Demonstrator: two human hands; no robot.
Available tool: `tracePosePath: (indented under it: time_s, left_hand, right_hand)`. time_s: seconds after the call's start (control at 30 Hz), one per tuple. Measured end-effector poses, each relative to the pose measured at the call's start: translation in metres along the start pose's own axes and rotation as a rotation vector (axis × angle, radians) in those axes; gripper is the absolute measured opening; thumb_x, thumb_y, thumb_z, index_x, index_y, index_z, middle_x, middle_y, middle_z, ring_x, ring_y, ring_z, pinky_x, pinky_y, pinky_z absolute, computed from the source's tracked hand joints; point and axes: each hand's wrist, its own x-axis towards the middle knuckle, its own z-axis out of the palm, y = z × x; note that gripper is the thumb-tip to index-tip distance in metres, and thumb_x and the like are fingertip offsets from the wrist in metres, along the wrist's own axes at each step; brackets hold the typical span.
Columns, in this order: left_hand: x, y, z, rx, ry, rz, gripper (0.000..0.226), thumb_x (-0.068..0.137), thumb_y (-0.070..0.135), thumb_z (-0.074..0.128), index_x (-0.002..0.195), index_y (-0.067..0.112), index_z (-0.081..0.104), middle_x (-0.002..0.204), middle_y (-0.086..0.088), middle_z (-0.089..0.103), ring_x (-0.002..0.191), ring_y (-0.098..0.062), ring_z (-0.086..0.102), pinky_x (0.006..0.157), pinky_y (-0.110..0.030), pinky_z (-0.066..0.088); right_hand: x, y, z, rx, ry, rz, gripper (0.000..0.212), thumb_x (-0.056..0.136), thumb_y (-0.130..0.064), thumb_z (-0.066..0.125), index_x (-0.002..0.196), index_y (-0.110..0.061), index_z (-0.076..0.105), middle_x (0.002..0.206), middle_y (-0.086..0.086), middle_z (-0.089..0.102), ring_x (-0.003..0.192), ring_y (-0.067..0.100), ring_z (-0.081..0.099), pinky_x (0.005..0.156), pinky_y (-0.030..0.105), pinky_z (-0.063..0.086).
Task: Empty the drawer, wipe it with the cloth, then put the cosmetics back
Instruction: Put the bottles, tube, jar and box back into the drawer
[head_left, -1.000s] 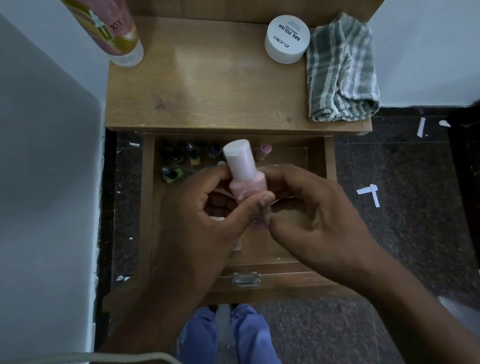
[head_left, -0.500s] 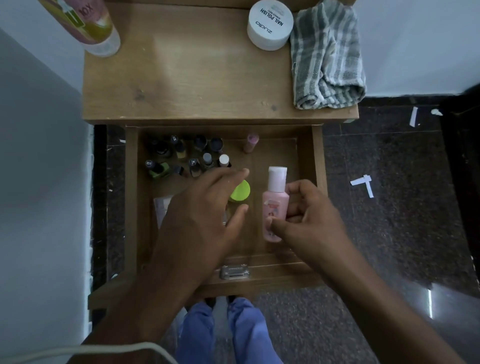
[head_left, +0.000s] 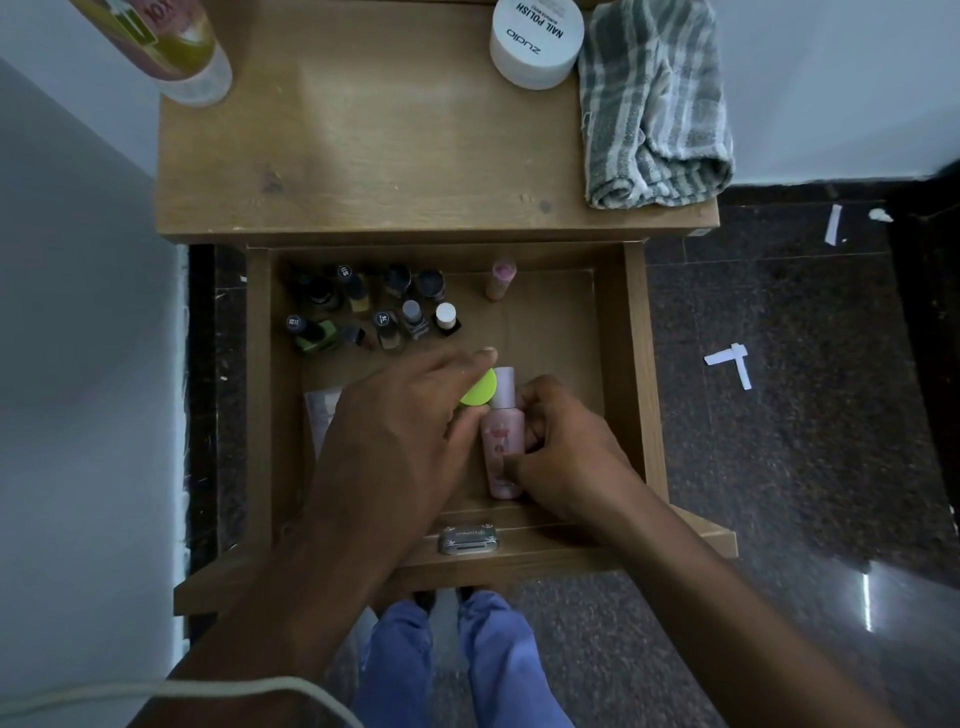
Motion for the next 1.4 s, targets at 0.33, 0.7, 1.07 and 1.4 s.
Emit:
tracePosePath:
  time_s: [0.33,0.7,1.07,1.4]
  left_hand:
    - [-0.006,-0.002,-0.001,-0.045,0.005,-0.011,0.050,0.082,0.015,0.086,0.130,0.018,0.073,0.121,0.001,0.075,0.085,-0.005,0.065,0.082,-0.022,0.052]
    - [-0.003,0.001,-0.013,-0.022,0.007,0.021,0.067,0.078,0.026,0.090,0.138,0.011,0.065,0.133,-0.003,0.070,0.112,-0.013,0.068,0.102,-0.015,0.043]
    - [0.071,0.027,-0.072,-0.262,0.268,0.037,0.033,0.095,0.026,0.072,0.128,0.021,0.072,0.117,0.007,0.074,0.097,-0.001,0.070,0.083,-0.028,0.061]
    - [0.127,0.016,-0.077,-0.259,0.279,-0.088,0.047,0.097,0.028,0.066,0.143,0.023,0.060,0.139,0.008,0.064,0.127,-0.007,0.058,0.106,-0.036,0.052]
  right_hand:
    - [-0.003,0.006,0.008,-0.148,0.184,-0.169,0.036,0.088,-0.031,0.073,0.120,-0.030,0.057,0.099,-0.007,0.064,0.091,0.015,0.062,0.078,0.040,0.058]
    - [-0.023,-0.009,-0.015,-0.277,0.207,-0.228,0.044,0.089,-0.026,0.076,0.129,-0.026,0.059,0.110,-0.005,0.069,0.097,0.012,0.067,0.081,0.030,0.061]
    - [-0.010,-0.107,-0.115,-0.144,0.607,-0.575,0.024,0.090,-0.028,0.074,0.114,-0.026,0.070,0.099,-0.012,0.067,0.087,0.002,0.065,0.077,0.023,0.058]
    - [0.064,-0.158,-0.144,-0.438,0.786,-0.520,0.053,0.089,-0.036,0.070,0.137,-0.021,0.053,0.135,0.005,0.061,0.124,0.030,0.058,0.083,0.033,0.037]
